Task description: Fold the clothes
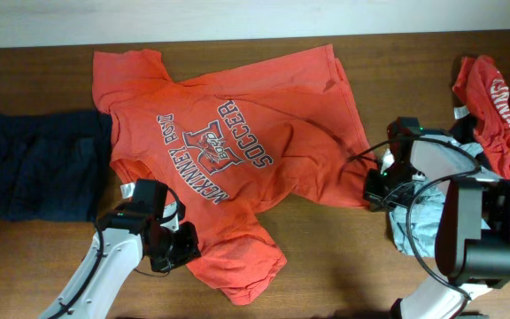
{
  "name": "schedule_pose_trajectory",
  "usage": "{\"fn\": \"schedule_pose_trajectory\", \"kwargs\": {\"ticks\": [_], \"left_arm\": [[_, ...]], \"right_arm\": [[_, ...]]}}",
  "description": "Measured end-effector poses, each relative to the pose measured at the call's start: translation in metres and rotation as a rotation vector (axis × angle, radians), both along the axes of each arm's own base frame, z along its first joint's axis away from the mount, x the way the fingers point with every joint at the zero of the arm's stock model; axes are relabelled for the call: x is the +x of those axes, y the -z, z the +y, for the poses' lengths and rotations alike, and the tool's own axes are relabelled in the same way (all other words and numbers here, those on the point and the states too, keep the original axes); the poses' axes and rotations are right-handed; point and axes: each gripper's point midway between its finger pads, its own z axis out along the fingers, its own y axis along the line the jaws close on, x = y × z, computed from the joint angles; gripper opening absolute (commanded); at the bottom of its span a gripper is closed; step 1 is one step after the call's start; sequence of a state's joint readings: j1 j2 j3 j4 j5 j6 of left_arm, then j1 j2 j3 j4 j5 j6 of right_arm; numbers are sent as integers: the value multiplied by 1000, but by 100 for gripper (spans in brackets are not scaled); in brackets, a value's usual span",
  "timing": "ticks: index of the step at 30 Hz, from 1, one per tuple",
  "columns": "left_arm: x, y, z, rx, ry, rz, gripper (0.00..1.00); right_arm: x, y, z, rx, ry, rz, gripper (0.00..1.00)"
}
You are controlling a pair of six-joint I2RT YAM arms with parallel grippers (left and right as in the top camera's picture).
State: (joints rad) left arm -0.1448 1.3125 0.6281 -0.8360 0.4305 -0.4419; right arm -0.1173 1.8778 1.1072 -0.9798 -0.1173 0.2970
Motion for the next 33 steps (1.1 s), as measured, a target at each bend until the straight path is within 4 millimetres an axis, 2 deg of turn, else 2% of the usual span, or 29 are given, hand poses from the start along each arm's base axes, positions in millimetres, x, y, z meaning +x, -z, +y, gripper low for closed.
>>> {"fn": "schedule_pose_trajectory", "kwargs": {"ticks": [7, 11, 15, 19, 22, 24, 28, 33], "left_arm": [[0, 0, 0, 0, 0, 0, 4], [0, 0, 0, 0, 0, 0, 4], [0, 0, 0, 0, 0, 0, 9], [1, 0, 0, -1, -3, -2, 25], [2, 0, 0, -1, -12, -4, 40], [2, 0, -2, -1, -21, 3, 46], [-5, 1, -9, -2, -21, 35, 46], [-28, 9, -24, -5, 29, 151, 44]], "right_arm": [[7, -4, -56, -154, 97, -18, 4], [17, -16, -92, -242, 160, -46, 4], [30, -32, -110, -283, 198, -80, 4], [42, -44, -115, -300, 203, -113, 4], [44, -45, -113, -303, 196, -116, 4], [44, -45, -112, -305, 192, -115, 4], [43, -45, -111, -303, 189, -112, 4], [43, -45, -111, -303, 189, -111, 4]]}}
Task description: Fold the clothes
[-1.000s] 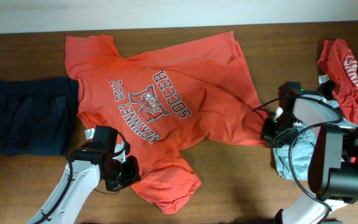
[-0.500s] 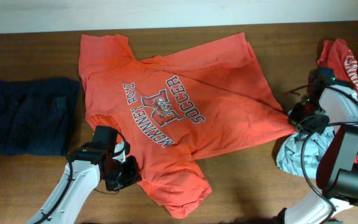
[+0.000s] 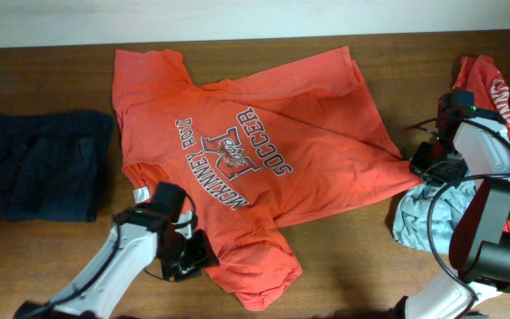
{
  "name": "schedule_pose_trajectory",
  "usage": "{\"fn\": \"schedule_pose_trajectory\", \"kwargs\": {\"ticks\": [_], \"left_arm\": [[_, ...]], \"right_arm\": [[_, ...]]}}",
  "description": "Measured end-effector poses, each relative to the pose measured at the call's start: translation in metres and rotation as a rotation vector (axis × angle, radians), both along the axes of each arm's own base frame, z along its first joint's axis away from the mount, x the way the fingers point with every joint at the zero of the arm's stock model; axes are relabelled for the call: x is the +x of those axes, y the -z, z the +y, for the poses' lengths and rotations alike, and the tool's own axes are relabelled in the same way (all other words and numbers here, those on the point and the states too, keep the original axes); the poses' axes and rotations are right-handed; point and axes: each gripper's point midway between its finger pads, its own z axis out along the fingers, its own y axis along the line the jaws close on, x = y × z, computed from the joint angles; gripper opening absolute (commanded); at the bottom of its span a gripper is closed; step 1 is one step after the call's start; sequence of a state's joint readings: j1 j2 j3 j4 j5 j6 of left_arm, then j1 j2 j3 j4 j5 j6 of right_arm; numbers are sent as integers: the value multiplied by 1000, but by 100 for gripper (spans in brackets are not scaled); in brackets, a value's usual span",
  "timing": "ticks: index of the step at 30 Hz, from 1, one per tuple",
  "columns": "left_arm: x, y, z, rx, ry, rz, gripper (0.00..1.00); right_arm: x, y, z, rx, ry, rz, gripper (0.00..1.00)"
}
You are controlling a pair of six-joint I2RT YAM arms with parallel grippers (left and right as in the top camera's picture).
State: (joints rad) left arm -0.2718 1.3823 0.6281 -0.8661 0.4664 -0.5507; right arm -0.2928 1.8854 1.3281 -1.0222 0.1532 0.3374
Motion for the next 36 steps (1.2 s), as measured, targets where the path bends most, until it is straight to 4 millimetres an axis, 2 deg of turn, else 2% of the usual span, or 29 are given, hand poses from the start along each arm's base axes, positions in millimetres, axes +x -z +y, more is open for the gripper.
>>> {"fn": "schedule_pose_trajectory", "kwargs": {"ticks": [2, 7, 11, 14, 20, 24, 28, 36], "left_arm": [[-8, 5, -4, 6, 22, 43, 37], [-15, 18, -10, 16, 48, 100, 40], [-15, 25, -14, 4, 45, 135, 25], [-16, 27, -17, -9, 41, 154, 0], [-19, 29, -16, -1, 32, 183, 0], [-27, 29, 3, 59, -17, 242, 0], [-29, 25, 32, 134, -103, 272, 0], [-20, 7, 87, 250, -250, 177, 0]], "right_arm": [[0, 0, 0, 0, 0, 1, 4], [0, 0, 0, 0, 0, 1, 4], [0, 0, 0, 1, 0, 2, 4], [0, 0, 0, 1, 0, 2, 4], [0, 0, 0, 1, -1, 1, 4], [1, 0, 0, -1, 0, -6, 4], [3, 0, -1, -3, 1, -11, 5], [3, 0, 0, 1, 0, -14, 5]]}}
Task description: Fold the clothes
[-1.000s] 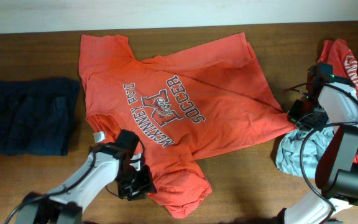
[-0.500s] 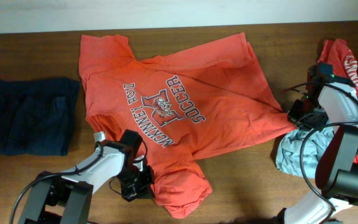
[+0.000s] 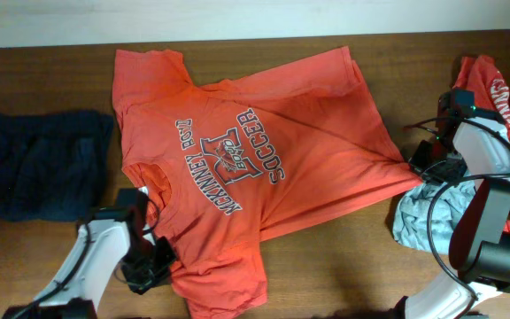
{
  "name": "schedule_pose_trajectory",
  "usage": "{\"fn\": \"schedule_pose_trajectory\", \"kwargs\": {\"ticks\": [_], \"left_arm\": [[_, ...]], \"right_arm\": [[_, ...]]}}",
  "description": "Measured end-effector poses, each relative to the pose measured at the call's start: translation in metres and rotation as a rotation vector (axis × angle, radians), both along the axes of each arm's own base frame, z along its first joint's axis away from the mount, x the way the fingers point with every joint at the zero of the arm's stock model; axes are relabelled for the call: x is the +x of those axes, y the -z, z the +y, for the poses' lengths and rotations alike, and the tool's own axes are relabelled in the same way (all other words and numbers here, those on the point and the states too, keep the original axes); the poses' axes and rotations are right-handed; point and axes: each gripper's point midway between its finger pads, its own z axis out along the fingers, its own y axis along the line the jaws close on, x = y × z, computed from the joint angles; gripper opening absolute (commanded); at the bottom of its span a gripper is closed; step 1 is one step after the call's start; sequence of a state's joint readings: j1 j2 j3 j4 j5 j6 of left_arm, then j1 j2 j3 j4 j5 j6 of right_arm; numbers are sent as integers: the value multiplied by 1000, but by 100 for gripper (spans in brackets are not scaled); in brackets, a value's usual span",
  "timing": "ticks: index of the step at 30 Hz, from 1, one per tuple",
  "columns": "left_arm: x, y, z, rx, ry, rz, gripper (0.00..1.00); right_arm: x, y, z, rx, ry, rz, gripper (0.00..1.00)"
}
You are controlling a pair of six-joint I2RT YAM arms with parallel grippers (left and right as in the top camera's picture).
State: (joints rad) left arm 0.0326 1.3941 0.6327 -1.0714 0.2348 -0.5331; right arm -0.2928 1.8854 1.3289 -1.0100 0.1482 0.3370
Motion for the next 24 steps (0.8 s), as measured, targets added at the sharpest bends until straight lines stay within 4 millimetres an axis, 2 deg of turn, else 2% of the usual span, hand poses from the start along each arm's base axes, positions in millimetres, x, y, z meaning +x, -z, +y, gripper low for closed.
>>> {"fn": "schedule_pose_trajectory", "kwargs": {"ticks": [4, 10, 19, 24], "left_arm": [[2, -2, 11, -7, -53, -14, 0], [-3, -5, 12, -32, -59, 3, 0], [-3, -5, 12, -33, -54, 0, 0], [9, -14, 14, -29, -49, -27, 0]], "right_arm": [[0, 0, 1, 5, -1, 1, 5], [-3, 0, -2, -14, -1, 16, 5], [-20, -1, -9, -8, 54, 65, 4], [-35, -3, -8, 4, 75, 121, 4]]}}
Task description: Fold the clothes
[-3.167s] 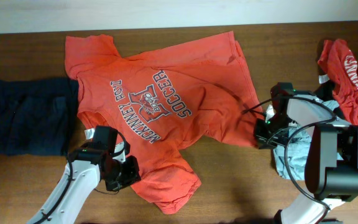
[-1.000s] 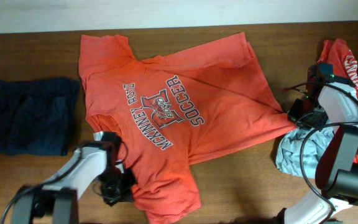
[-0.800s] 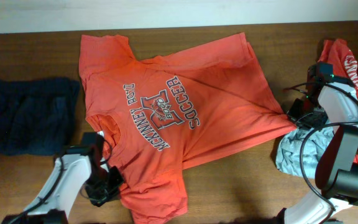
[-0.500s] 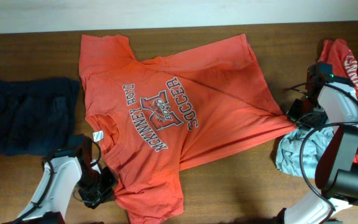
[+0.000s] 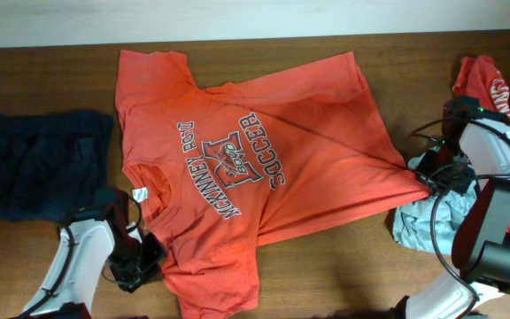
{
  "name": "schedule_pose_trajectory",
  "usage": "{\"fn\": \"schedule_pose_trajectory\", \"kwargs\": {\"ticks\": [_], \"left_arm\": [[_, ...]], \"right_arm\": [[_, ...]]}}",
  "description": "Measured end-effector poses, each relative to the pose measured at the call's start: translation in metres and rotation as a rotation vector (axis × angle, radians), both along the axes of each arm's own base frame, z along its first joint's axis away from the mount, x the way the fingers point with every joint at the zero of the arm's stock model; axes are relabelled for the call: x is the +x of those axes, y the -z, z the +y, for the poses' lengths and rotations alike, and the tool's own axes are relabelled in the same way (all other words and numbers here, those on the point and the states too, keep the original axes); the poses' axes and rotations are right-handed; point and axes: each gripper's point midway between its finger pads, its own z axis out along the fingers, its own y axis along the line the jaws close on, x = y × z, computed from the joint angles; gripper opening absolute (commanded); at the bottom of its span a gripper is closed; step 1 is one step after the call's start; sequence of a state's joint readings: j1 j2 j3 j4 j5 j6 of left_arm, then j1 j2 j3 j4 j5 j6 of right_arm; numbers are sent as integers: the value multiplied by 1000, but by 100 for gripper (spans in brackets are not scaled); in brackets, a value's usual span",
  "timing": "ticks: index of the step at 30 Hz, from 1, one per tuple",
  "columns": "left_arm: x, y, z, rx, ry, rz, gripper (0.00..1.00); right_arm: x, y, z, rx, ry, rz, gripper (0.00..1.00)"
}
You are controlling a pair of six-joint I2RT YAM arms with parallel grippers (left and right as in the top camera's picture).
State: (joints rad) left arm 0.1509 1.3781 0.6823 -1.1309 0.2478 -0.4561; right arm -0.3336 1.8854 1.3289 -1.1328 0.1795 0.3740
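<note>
An orange T-shirt (image 5: 264,151) with a "McKinney Boyd Soccer" print lies spread face up across the table, collar towards the near left. My left gripper (image 5: 145,260) is at the shirt's near-left edge beside the near sleeve, shut on the cloth. My right gripper (image 5: 421,171) is at the shirt's right hem corner, shut on it, and the fabric runs taut in a crease towards it. The fingertips of both are largely hidden by the arms and cloth.
A dark navy garment (image 5: 44,166) lies folded at the left. At the right edge sits a pile with a red printed garment (image 5: 496,96) and a pale grey-blue one (image 5: 414,223). Bare wooden table (image 5: 343,266) shows along the near side.
My left gripper has shifted a little left and the near sleeve lies straighter. My right gripper sits slightly farther right and nearer, with the hem corner stretched out more.
At first the shirt lay farther left and skewed, both grippers on its edges. Then the right gripper and hem corner were farther right, shirt shifted with them. Later the left gripper was farther left with the sleeve; now the shirt lies flatter and more stretched.
</note>
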Motion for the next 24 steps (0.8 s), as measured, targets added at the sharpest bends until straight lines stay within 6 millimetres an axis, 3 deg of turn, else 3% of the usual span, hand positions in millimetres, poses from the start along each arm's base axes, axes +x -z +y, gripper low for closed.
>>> {"fn": "schedule_pose_trajectory", "kwargs": {"ticks": [4, 5, 7, 11, 13, 16, 18, 22, 24], "left_arm": [[14, -9, 6, 26, 12, -37, 0], [16, -11, 7, 32, 13, -43, 0], [19, -14, 9, 42, 15, -51, 0], [20, -19, 21, 83, -3, -43, 0], [20, -19, 27, 93, -28, -38, 1], [18, -20, 33, 95, -55, -32, 34], [17, -20, 35, 98, -63, -29, 46], [16, -21, 35, 98, -62, -22, 63], [17, -23, 36, 98, -56, -27, 63]], "right_arm": [[-11, -2, -1, 4, 19, 40, 6], [-12, -2, -1, 4, 22, 42, 23], [-11, -2, -1, 1, 26, 39, 41], [-5, -1, -8, -22, 33, 10, 59], [-3, -1, -9, -25, 35, 2, 63], [-1, -1, -10, -28, 35, -7, 65], [3, -2, -11, -31, 34, -22, 66], [19, -6, -9, -3, 5, -79, 66], [30, -8, -5, 37, -33, -123, 66]]}}
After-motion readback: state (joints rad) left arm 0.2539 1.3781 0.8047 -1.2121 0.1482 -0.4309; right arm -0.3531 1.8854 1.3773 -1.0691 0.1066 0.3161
